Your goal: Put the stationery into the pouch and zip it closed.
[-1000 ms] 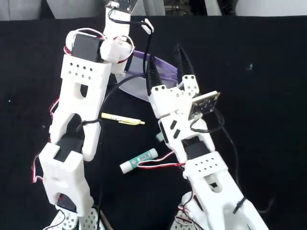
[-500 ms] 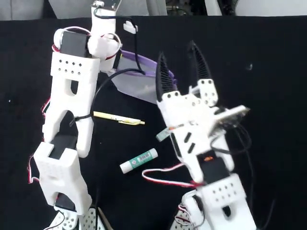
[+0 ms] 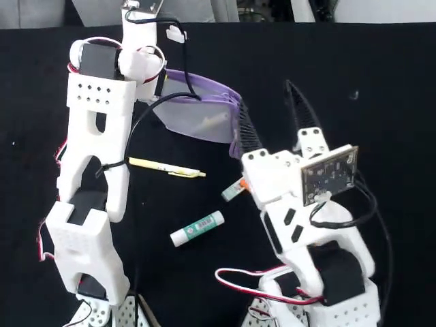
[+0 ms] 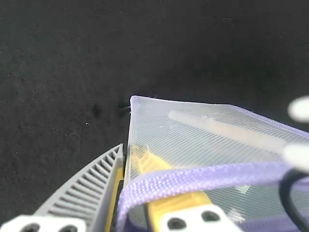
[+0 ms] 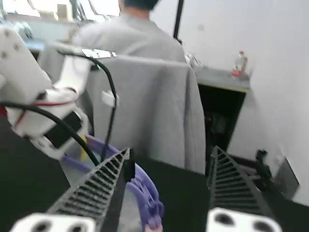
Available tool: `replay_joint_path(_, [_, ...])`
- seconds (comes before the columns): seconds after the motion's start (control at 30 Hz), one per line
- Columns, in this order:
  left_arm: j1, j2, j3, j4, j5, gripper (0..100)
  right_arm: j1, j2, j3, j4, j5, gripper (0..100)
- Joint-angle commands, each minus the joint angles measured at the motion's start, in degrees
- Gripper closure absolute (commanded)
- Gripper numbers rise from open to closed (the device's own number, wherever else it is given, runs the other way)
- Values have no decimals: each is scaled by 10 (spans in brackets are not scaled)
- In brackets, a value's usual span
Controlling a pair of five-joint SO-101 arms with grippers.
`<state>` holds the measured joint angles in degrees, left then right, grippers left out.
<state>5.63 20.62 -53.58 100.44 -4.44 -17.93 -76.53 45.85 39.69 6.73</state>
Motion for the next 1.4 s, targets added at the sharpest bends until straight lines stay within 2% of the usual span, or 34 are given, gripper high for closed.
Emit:
replay_joint_path(0.0, [-22, 6, -8, -6, -5, 972, 33, -7, -44, 73, 11, 759])
replay_joint_path(0.1, [-30, 6, -8, -5, -5, 972, 37, -6, -39, 108, 17, 759])
replay_joint_path(0.47, [-58, 6, -8, -7, -6, 971, 42, -1, 69, 165, 126, 759])
replay_joint_path(0.7, [-57, 6, 16, -16, -7, 971, 107, 0, 231, 93, 175, 759])
replay_joint_path(0.97, [-58, 5, 45, -43, -8, 971, 113, 6, 316, 50, 205, 760])
replay_joint_path(1.1, [-58, 5, 45, -42, -7, 971, 113, 83, 292, 46, 201, 760])
replay_joint_path(1.37, [-58, 5, 46, -42, -5, 971, 114, 350, 162, 45, 204, 760])
